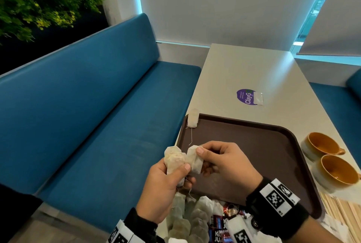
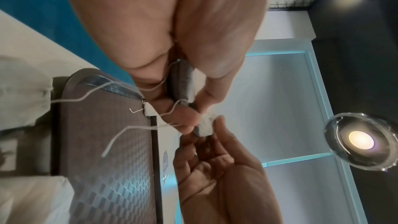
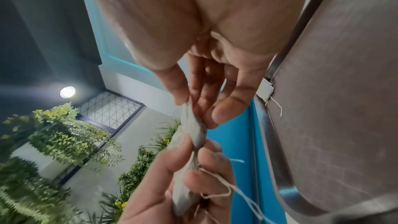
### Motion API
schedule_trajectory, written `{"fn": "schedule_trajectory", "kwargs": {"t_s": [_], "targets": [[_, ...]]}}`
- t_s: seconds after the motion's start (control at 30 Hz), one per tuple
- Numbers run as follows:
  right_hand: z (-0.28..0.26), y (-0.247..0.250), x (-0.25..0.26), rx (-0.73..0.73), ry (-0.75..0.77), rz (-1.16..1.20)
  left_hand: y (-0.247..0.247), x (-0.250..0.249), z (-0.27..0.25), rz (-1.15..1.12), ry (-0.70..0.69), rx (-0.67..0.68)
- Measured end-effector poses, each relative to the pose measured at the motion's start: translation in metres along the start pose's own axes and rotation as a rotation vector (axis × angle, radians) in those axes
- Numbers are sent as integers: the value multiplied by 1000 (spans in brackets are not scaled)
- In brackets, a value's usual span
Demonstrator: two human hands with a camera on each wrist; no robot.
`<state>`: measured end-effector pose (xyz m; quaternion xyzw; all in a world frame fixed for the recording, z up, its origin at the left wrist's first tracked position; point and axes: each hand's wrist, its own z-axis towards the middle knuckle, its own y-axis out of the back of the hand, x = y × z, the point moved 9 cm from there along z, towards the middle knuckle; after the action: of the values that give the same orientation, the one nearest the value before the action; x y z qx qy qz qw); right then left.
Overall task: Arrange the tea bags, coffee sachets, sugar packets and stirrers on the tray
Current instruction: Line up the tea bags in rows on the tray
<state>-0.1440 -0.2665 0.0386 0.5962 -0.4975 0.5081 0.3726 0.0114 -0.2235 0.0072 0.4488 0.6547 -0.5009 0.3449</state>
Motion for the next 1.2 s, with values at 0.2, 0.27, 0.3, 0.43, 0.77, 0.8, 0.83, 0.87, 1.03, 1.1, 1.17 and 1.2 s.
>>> {"fn": "schedule_trajectory", "kwargs": {"t_s": [0.2,0.27,0.3,0.43,0.77,0.8,0.83,0.87,1.03,1.1,1.17,1.2], "targets": [[14,0,6,-12,16,-83,13,2,8,19,-24,-73],[22,1,8,-16,33,-159,17,5,11,15,-15,-85],[27,3,10,-23,48,-197,18,6,12,14,-11,-94],[63,25,14,-107,141,-594,28,14,17,-58,38,-136],[159,36,-24,-28,-67,-559,46,19,20,-256,156,-171],[166,34,-26,-22,-77,-555,45,19,20,-259,159,-167],[173,34,-27,-29,-87,-554,44,19,19,-266,165,-160],[180,34,-29,-48,-96,-561,43,19,18,-278,174,-154],[202,39,-28,-159,-113,-649,41,20,14,-304,224,-125],[207,40,-26,-180,-118,-720,40,19,12,-261,240,-104],[210,39,-23,-183,-118,-774,40,18,11,-213,248,-85],[211,39,-22,-190,-117,-786,40,17,11,-193,246,-78]]}}
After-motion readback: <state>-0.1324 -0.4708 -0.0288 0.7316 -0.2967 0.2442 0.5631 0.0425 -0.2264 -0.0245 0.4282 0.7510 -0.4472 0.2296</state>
